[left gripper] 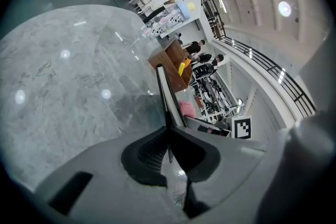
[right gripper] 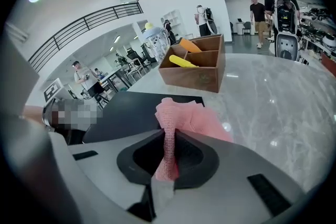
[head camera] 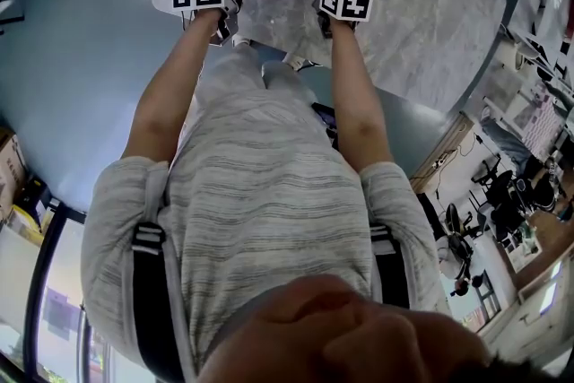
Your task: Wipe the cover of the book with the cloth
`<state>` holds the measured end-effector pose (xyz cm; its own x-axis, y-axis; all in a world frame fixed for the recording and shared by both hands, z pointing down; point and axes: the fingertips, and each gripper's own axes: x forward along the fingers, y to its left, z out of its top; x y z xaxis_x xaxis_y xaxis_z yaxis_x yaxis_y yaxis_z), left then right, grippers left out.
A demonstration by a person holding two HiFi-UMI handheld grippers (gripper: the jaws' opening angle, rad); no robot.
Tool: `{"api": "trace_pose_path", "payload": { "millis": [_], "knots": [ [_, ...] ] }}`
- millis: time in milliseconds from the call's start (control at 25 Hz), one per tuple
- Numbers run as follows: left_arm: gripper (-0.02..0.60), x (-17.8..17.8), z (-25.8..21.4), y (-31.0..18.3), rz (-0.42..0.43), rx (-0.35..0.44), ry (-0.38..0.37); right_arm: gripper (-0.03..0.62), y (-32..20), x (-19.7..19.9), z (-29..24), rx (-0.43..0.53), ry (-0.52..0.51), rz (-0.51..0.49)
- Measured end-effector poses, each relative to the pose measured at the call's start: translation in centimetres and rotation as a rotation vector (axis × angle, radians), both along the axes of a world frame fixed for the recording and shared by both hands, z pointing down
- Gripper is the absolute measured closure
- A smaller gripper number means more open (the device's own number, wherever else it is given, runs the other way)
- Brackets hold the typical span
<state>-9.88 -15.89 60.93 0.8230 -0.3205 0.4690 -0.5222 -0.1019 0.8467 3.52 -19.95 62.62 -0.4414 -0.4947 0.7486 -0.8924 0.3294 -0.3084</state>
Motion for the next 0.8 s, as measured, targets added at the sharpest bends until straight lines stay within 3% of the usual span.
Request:
{"api": "trace_pose_path", "payload": {
  "millis": [480,800],
  "knots": [
    [0.552,0.0,0.0,0.0,0.008,0.000,0.003,0.559,1.9,-8.4,-3.6,0.016,-0.181,-0.123],
    [0.552,0.2,0.0,0.4,0.018,-0.005,0.009,0.559,2.1,-12.6,-7.9,0.015,-0.447,-0.155]
  ]
}}
